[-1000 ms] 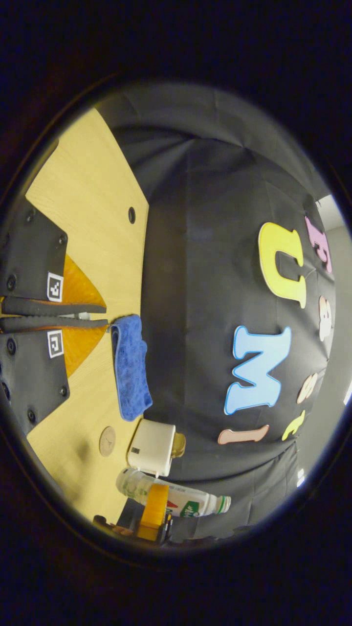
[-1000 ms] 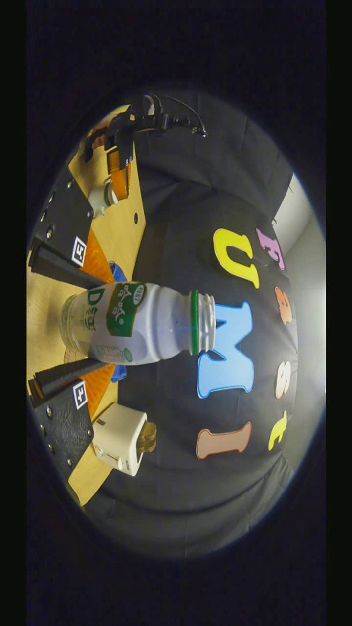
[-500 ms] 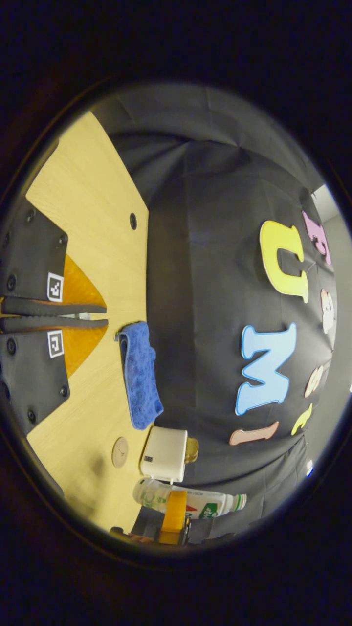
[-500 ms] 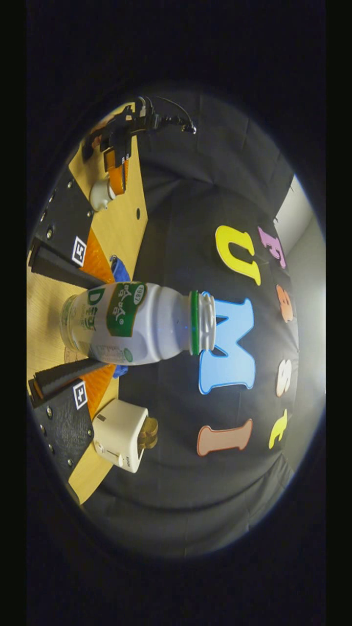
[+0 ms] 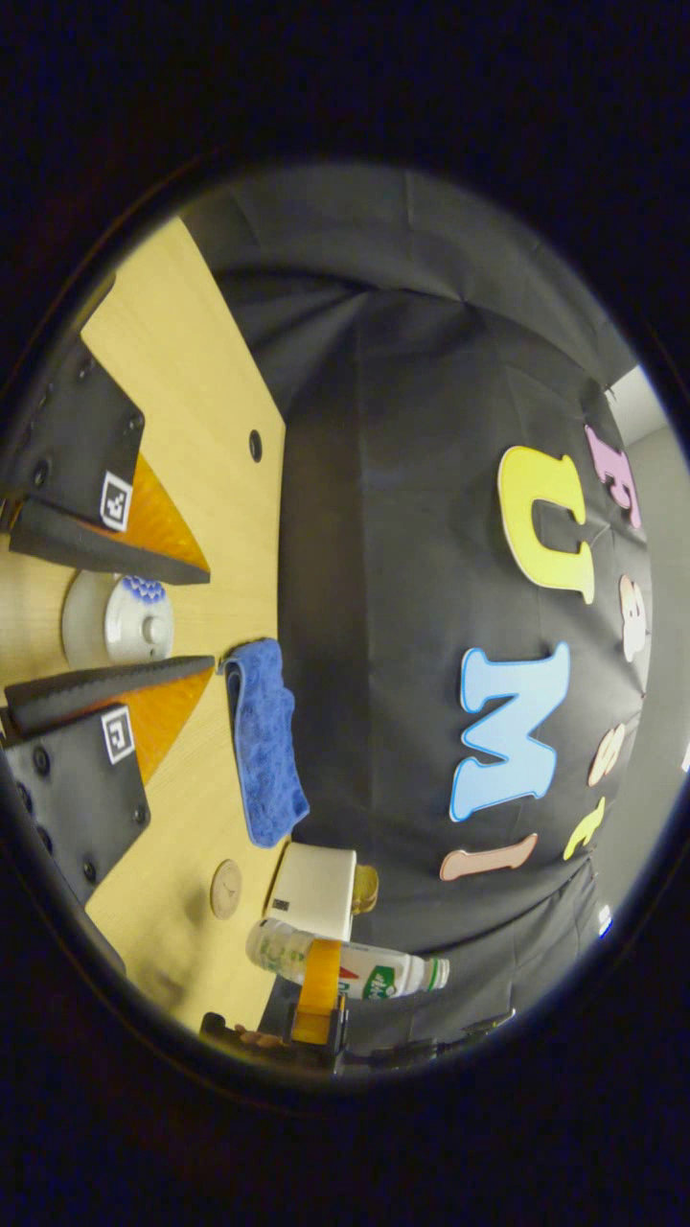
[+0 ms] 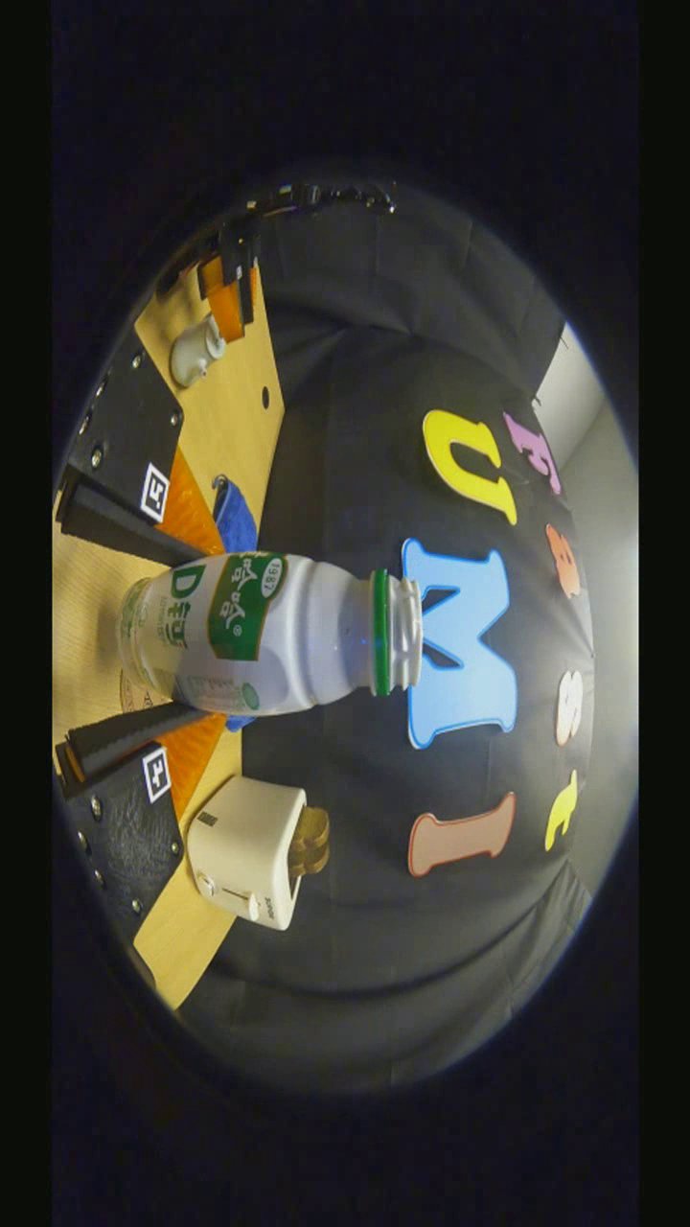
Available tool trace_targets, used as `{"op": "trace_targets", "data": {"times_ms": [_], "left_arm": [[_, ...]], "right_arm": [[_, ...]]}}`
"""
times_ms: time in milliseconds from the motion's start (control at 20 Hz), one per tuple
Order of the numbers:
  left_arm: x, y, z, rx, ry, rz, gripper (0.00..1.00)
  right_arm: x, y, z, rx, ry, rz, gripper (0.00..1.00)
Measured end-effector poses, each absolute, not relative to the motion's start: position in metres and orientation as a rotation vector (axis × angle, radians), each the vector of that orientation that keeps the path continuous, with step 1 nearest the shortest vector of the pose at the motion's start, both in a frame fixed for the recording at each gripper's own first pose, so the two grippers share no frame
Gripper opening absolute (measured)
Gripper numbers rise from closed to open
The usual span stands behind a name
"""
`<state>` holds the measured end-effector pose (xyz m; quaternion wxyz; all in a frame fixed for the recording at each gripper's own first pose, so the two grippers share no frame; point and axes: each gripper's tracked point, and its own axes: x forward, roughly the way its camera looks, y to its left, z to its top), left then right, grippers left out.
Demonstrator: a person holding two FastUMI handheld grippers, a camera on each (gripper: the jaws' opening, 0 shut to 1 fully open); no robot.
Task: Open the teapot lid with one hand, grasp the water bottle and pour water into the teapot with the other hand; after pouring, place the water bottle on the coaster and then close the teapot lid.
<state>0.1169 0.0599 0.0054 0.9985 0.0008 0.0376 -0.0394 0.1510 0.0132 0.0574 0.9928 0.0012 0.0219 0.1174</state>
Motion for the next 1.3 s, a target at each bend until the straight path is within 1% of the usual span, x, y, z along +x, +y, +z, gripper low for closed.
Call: {"op": "trace_targets", "data": {"times_ms": [100,250,300,350,450,500,550,700,750,800,850,950,1000,1050,1150,1200,1250,1300], "left_arm": [[0.099,0.06,0.03,0.003,0.01,-0.074,0.78],[0.076,0.053,0.049,-0.007,-0.039,-0.099,0.9],[0.069,0.053,0.055,-0.007,-0.051,-0.1,0.87],[0.064,0.052,0.058,-0.005,-0.058,-0.103,0.89],[0.056,0.051,0.061,-0.015,-0.066,-0.106,0.9],[0.054,0.049,0.063,-0.026,-0.069,-0.111,0.87],[0.052,0.047,0.061,-0.032,-0.069,-0.113,0.9],[0.053,0.049,0.056,-0.028,-0.058,-0.108,0.9],[0.054,0.049,0.055,-0.03,-0.057,-0.107,0.9],[0.055,0.05,0.055,-0.033,-0.056,-0.105,0.87],[0.055,0.051,0.052,-0.037,-0.052,-0.103,0.9],[0.054,0.051,0.05,-0.043,-0.047,-0.103,0.89],[0.054,0.051,0.048,-0.043,-0.045,-0.103,0.87],[0.054,0.051,0.049,-0.041,-0.046,-0.103,0.89],[0.052,0.05,0.051,-0.034,-0.053,-0.102,0.89],[0.05,0.05,0.052,-0.032,-0.053,-0.102,0.87],[0.049,0.05,0.052,-0.031,-0.053,-0.103,0.89],[0.048,0.049,0.052,-0.029,-0.052,-0.102,0.89]], "right_arm": [[0.174,0.0,0.045,0.06,0.095,0.196,0.71],[0.206,-0.02,0.029,0.068,0.138,0.131,0.7],[0.212,-0.022,0.023,0.062,0.153,0.123,0.7],[0.217,-0.024,0.018,0.047,0.168,0.115,0.7],[0.219,-0.023,0.006,0.018,0.192,0.118,0.7],[0.219,-0.02,0.001,0.006,0.199,0.127,0.7],[0.22,-0.02,-0.002,-0.007,0.205,0.127,0.7],[0.221,-0.02,-0.013,-0.017,0.225,0.128,0.7],[0.222,-0.021,-0.011,-0.014,0.209,0.125,0.7],[0.22,-0.021,-0.013,-0.019,0.214,0.123,0.7],[0.222,-0.02,-0.011,-0.019,0.2,0.121,0.7],[0.222,-0.018,-0.01,-0.034,0.189,0.123,0.7],[0.222,-0.018,-0.01,-0.037,0.187,0.125,0.71],[0.221,-0.019,-0.011,-0.033,0.179,0.124,0.71],[0.22,-0.025,-0.01,-0.023,0.16,0.091,0.75],[0.218,-0.026,-0.006,-0.02,0.143,0.085,0.7],[0.214,-0.024,-0.003,-0.026,0.128,0.088,0.75],[0.212,-0.022,0.0,-0.041,0.121,0.086,0.93]]}}
